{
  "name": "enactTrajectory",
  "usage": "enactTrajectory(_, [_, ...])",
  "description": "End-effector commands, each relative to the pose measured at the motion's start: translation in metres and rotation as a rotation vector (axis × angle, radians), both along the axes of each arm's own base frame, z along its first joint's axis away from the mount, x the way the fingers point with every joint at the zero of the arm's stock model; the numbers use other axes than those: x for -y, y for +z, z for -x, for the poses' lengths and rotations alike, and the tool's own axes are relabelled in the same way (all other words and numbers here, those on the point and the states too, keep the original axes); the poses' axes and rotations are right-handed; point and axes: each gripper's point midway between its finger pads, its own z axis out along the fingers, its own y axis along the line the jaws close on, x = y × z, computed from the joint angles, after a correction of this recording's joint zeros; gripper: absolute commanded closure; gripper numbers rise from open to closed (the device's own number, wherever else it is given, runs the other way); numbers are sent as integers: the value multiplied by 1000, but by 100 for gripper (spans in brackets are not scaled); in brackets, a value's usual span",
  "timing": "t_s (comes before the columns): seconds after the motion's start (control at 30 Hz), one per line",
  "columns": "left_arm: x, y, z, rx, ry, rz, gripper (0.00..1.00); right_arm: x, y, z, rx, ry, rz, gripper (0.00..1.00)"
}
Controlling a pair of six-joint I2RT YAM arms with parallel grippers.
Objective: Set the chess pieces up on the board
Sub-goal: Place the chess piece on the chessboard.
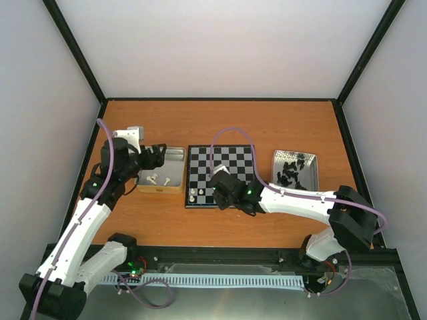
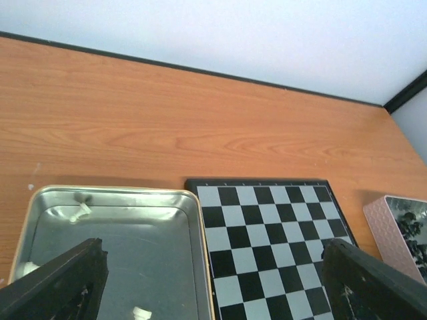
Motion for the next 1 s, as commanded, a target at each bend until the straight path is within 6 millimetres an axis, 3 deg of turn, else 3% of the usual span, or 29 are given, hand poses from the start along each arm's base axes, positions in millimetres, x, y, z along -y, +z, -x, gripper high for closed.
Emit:
enactTrajectory(0.0, [-15,9,5,55,70,-1,9,-15,10,-13,127,-46,-81,97])
enactTrajectory(0.1, [-11,4,9,75,44,4,0,-23,7,-10,140,-31,-94,97])
enactTrajectory(0.33, [-4,-19,12,28,5,16,0,-29,-7,-4,107,-34,-116,97])
enactTrajectory(0.97, [-5,-16,12,42,1,9,0,-18,-44,-3,74,-101,-71,97])
